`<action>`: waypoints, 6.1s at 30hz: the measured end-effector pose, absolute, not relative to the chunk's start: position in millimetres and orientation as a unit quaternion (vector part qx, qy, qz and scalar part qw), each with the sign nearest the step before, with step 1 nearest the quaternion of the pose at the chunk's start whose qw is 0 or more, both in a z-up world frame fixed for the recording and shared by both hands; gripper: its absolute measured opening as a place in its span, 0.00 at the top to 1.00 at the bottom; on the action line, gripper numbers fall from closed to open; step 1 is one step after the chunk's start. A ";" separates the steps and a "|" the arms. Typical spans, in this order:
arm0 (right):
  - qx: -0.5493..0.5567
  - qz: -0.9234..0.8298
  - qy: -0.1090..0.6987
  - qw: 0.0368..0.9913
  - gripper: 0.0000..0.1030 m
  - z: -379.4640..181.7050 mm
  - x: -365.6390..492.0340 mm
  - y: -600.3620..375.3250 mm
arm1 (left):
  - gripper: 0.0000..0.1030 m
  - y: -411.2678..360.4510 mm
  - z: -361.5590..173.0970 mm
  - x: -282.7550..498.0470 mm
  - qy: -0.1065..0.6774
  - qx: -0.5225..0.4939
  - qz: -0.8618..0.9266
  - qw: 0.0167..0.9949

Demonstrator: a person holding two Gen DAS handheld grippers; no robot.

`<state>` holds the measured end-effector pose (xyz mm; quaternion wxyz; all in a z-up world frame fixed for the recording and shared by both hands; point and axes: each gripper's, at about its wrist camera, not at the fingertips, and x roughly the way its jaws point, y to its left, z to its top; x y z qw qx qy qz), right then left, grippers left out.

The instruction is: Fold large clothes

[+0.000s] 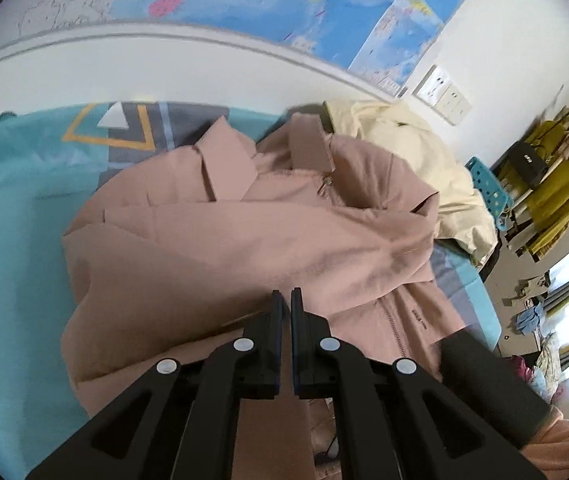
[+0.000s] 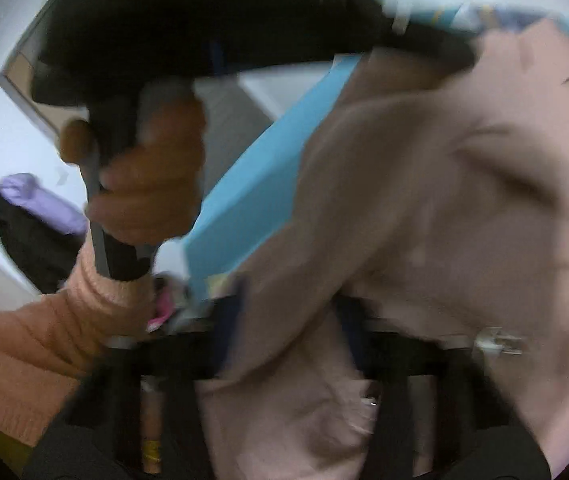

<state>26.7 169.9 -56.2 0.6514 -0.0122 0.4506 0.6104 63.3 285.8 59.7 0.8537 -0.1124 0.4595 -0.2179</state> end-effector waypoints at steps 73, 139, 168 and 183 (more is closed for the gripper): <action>-0.127 0.293 0.310 0.895 0.63 12.4 97.0 -48.5 | 0.44 274.8 12.6 30.3 0.422 0.028 -0.119 0.898; 0.122 0.454 0.430 0.771 0.41 -77.8 -18.0 -142.5 | 0.25 287.3 -28.1 -146.7 0.474 -0.192 -0.239 0.826; 0.207 0.549 0.304 0.751 0.94 11.8 -96.6 -157.7 | 0.96 326.5 41.2 -190.3 0.366 -0.239 -0.192 0.879; 0.231 0.530 0.293 0.761 0.94 40.5 -67.1 -150.8 | 0.95 334.2 68.3 -155.8 0.366 -0.229 -0.188 0.882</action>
